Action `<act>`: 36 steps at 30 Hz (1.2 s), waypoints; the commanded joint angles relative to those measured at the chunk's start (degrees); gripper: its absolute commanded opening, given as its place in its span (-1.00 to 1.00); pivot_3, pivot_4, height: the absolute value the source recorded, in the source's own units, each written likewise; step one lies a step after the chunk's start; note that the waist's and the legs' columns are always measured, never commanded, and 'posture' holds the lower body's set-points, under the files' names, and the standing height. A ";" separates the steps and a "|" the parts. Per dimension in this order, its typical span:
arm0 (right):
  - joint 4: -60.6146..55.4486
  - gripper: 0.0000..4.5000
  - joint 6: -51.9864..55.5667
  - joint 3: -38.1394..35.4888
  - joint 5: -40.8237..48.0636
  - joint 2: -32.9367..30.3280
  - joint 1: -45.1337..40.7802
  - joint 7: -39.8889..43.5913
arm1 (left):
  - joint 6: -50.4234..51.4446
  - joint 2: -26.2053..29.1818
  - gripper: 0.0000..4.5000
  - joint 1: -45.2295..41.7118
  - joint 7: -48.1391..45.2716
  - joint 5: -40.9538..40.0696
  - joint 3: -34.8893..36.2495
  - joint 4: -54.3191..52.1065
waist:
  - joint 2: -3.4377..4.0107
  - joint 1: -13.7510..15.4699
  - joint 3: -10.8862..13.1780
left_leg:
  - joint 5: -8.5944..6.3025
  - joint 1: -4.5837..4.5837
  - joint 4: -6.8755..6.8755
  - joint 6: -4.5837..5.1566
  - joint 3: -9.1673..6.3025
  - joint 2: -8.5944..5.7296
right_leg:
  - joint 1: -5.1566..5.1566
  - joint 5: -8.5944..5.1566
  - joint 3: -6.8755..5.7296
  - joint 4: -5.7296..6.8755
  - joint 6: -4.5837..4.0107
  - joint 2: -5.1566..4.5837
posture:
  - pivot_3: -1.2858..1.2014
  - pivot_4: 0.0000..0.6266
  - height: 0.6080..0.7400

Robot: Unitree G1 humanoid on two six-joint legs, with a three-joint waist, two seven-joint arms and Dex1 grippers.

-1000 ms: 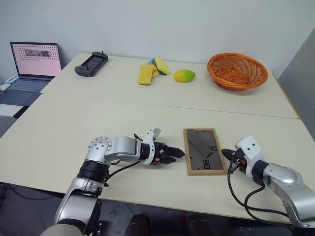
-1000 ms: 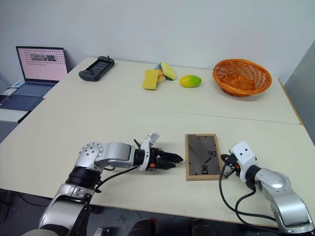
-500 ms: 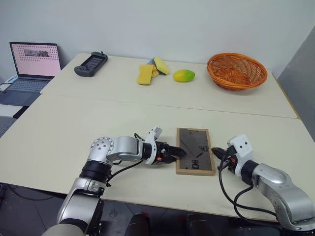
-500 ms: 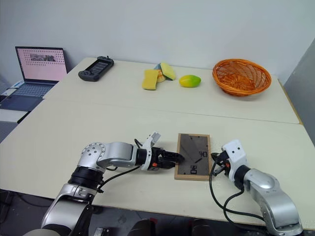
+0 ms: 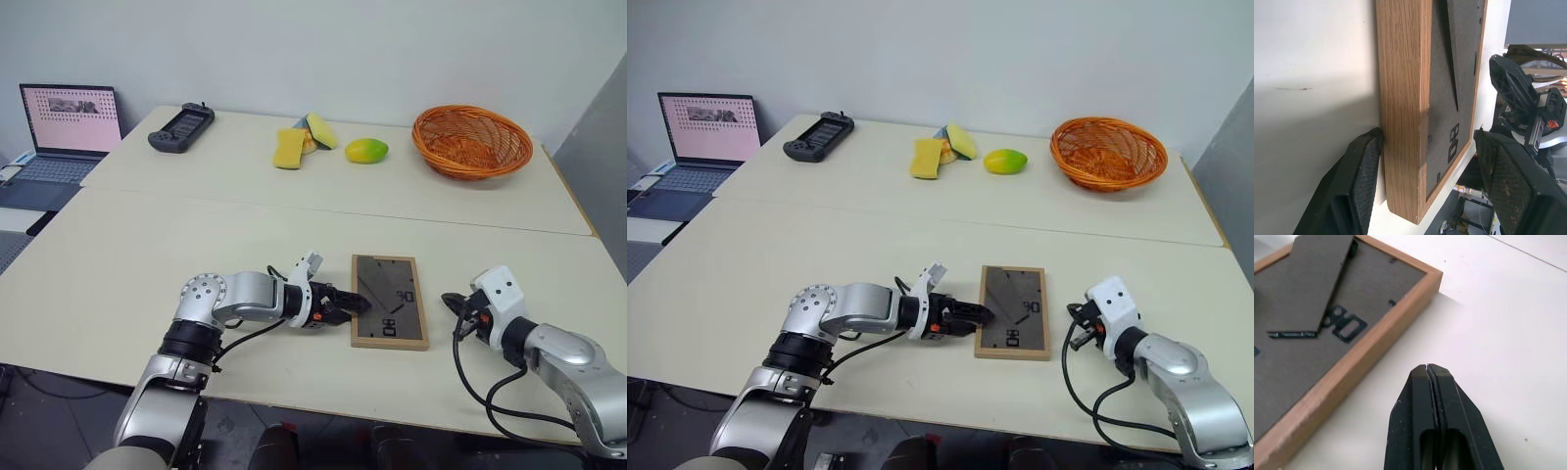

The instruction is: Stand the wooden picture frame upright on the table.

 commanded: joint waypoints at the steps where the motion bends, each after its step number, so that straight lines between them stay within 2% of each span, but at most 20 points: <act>1: -0.53 -1.00 -1.69 1.92 -0.47 0.43 2.29 0.20 | -0.41 -0.12 0.41 0.72 0.48 0.16 -0.25 -0.25 | 0.00 0.05 0.00 | 0.00 0.00 0.00 0.00 0.00 0.00 | 0.00 0.00 0.00 0.00 0.00 0.00 | 0.03 -0.52 1.00; 6: -0.74 -1.00 -2.16 5.41 -0.89 2.53 3.15 -1.07 | -0.15 0.16 0.41 0.75 0.35 0.16 -0.40 -0.31 | 0.01 -0.06 -0.01 | 0.00 0.00 -0.02 0.00 -0.01 0.00 | -0.01 -0.01 0.00 -0.01 0.01 0.00 | 0.03 -0.52 1.00; 17: -2.17 -1.00 1.74 8.47 0.72 8.77 -3.53 -4.30 | -0.21 0.41 0.41 0.45 0.37 0.16 -0.24 -0.27 | 0.01 -0.07 -0.01 | 0.01 0.00 -0.02 -0.01 -0.01 0.02 | -0.03 0.00 0.00 0.00 0.01 0.02 | 0.03 -0.52 1.00; 35: -1.39 -1.00 1.63 7.03 0.88 7.06 -2.58 -4.23 | -0.95 -0.61 0.41 0.52 -0.03 0.16 1.02 0.38 | 0.01 -0.03 -0.01 | 0.00 -0.01 -0.04 -0.01 -0.01 0.01 | -0.05 -0.01 0.01 -0.02 0.01 0.02 | 0.03 -0.52 1.00; 36: -1.29 -1.00 1.59 7.01 0.87 7.05 -2.63 -4.22 | -0.93 -0.63 0.34 0.55 -0.08 0.16 1.03 0.26 | 0.01 -0.03 -0.01 | 0.00 -0.01 -0.04 -0.01 -0.01 0.01 | -0.05 -0.01 0.01 -0.02 0.01 0.02 | 0.03 -0.52 1.00</act>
